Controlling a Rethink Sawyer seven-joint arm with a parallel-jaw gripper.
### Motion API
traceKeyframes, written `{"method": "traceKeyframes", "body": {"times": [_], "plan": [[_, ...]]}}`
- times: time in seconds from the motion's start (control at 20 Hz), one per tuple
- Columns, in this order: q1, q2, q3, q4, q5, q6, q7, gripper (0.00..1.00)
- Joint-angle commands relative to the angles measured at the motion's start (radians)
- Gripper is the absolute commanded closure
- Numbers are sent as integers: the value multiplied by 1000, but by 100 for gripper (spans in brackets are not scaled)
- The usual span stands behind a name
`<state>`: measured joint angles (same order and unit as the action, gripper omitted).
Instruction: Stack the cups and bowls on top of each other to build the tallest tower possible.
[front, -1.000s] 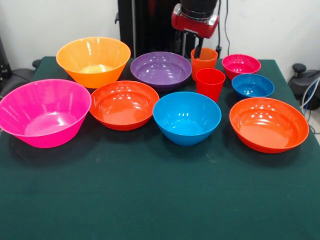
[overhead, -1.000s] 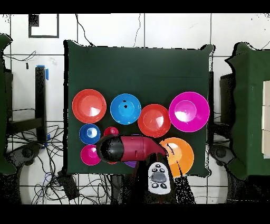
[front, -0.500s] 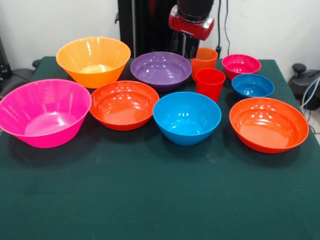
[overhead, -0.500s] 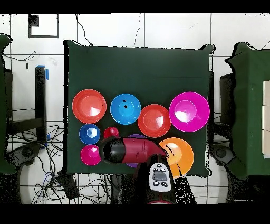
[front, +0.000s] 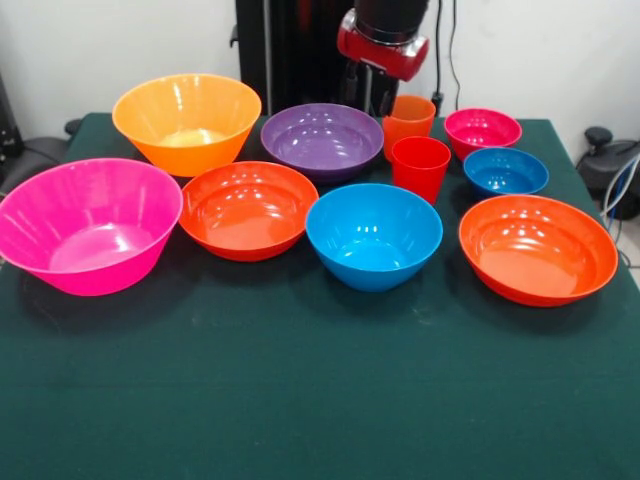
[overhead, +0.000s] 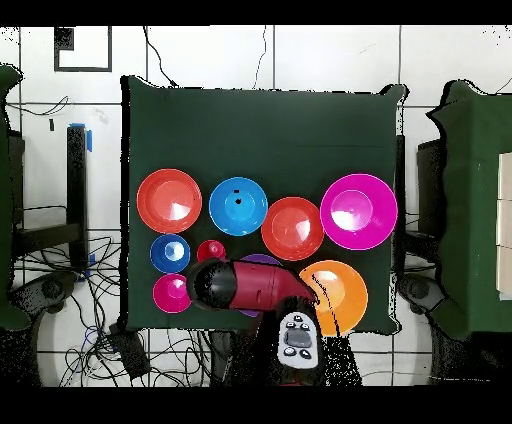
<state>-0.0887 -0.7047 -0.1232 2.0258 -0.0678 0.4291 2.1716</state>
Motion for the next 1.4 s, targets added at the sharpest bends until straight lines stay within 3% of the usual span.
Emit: {"method": "traceKeyframes", "body": {"times": [0.05,0.35,1.15,1.4], "plan": [[123,38,-52,30,96,-36,323,0],[124,44,-22,69,147,-89,306,0],[42,66,54,74,133,-115,230,0],[48,69,54,73,126,-128,236,0]]}}
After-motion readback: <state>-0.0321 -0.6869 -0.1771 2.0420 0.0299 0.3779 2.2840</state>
